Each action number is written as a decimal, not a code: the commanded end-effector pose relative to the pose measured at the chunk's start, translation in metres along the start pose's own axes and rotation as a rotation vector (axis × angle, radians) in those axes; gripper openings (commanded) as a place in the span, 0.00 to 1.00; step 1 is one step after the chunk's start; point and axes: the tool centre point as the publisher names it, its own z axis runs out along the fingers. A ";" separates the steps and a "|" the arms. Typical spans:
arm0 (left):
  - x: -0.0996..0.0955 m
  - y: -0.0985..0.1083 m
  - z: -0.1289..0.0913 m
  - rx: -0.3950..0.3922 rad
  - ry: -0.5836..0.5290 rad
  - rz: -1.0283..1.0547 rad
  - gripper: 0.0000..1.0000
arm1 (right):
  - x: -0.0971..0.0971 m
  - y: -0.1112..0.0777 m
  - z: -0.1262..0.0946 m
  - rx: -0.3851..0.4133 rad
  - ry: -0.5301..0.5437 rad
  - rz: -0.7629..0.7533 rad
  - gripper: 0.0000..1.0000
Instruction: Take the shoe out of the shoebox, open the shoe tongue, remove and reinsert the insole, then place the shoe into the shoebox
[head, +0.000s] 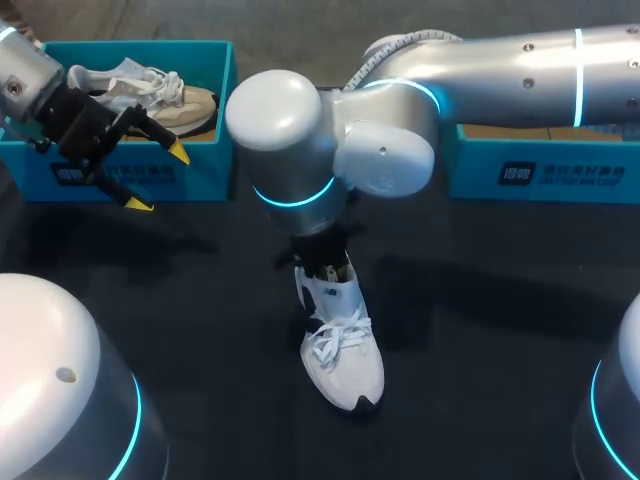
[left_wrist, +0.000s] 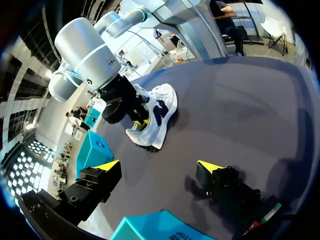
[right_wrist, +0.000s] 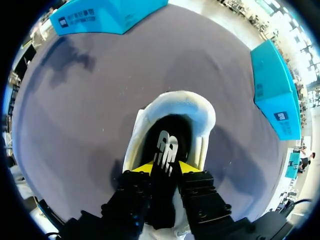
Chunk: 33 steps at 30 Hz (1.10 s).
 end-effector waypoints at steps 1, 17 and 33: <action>0.000 -0.001 0.000 -0.004 0.003 0.000 1.00 | 0.001 -0.001 0.001 0.012 0.004 0.007 0.33; 0.000 -0.001 0.000 -0.004 0.003 0.000 1.00 | 0.008 -0.017 -0.005 0.077 0.019 0.026 0.99; 0.000 -0.001 0.000 -0.004 0.003 0.000 1.00 | 0.005 -0.035 -0.019 0.103 0.014 0.062 1.00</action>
